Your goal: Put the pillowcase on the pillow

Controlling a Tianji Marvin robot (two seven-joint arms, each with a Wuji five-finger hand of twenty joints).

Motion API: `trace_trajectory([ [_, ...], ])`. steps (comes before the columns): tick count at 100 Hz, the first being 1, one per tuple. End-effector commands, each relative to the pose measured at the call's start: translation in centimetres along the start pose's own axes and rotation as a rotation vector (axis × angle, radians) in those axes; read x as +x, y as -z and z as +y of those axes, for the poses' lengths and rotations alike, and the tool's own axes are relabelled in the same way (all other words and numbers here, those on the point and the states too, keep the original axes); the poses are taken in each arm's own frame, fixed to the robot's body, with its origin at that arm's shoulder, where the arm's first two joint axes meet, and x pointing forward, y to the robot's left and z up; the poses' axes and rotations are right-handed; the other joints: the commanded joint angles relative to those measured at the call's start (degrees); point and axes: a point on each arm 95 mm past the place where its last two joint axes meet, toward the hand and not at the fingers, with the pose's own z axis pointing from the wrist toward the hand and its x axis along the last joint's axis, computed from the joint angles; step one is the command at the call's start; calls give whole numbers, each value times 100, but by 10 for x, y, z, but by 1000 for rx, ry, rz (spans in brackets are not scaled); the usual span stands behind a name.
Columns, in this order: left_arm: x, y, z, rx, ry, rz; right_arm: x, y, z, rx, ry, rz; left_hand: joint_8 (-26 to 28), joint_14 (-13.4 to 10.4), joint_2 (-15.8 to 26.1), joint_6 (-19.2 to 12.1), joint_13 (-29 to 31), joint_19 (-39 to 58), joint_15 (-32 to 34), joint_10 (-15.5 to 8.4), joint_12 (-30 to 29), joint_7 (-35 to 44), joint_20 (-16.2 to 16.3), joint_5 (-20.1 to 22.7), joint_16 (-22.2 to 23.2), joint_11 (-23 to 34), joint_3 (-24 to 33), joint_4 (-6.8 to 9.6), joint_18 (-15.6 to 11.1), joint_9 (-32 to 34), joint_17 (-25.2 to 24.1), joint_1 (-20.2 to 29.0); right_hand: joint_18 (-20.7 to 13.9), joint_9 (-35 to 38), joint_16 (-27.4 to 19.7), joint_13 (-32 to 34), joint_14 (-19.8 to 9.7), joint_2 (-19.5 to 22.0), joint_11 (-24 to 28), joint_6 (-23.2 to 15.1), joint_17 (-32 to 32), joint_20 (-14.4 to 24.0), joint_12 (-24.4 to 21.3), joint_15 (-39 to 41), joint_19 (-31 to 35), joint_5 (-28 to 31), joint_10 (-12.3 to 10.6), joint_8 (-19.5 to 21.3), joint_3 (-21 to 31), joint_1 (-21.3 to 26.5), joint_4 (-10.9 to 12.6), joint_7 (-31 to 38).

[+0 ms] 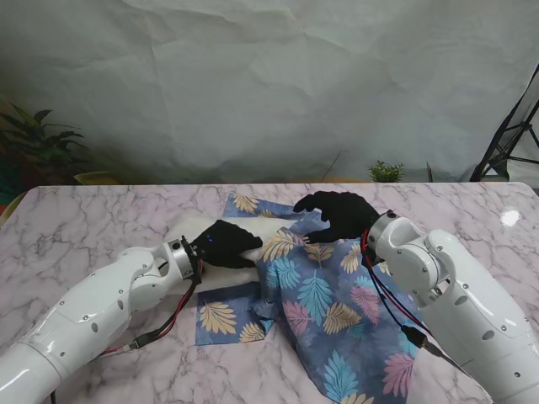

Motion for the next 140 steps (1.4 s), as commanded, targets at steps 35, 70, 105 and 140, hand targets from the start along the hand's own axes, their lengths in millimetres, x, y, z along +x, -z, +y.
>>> trace_trajectory([
  [35, 7, 4, 1, 19, -16, 31, -33, -20, -34, 208, 66, 10, 76, 56, 367, -725, -95, 89, 79, -257, -66, 391, 121, 67, -10, 178, 298, 335, -441, -59, -101, 687, 45, 1220, -376, 294, 173, -1007, -199, -539, 48, -405, -57, -263, -5, 837, -155, 234, 1331, 731, 155, 622],
  [70, 8, 3, 4, 34, -7, 37, -13, -47, -37, 85, -91, 79, 86, 56, 376, -749, -97, 107, 92, -267, -77, 407, 114, 67, -13, 198, 278, 342, -459, -61, -95, 694, 198, 4993, 1563, 3246, -683, -2451, 281, -2165, 1951, -77, 752, 2821, 918, 4142, -446, -844, 1621, 2715, -691, 3114],
  [105, 11, 2, 6, 38, 6, 49, 2, -54, -21, 16, -117, 127, 91, 37, 366, -756, -95, 94, 84, -273, -74, 423, 98, 57, -24, 193, 296, 342, -488, -58, -97, 685, -162, 4731, 1969, 3255, -1010, -2148, 563, -1857, 2424, -200, 1128, 3939, 1095, 3975, -67, -338, 1967, 2662, -655, 3162],
  [140, 8, 1, 5, 28, 0, 19, 6, -21, -16, 136, -25, 144, 91, 33, 402, -718, -100, 96, 102, -253, -81, 415, 91, 38, -21, 232, 241, 339, -486, -91, -90, 707, 170, 1469, 1385, 1732, -875, -1612, 1051, -216, 1006, 107, 862, 1615, 427, -37, 23, 255, 1792, 1709, 129, 361],
])
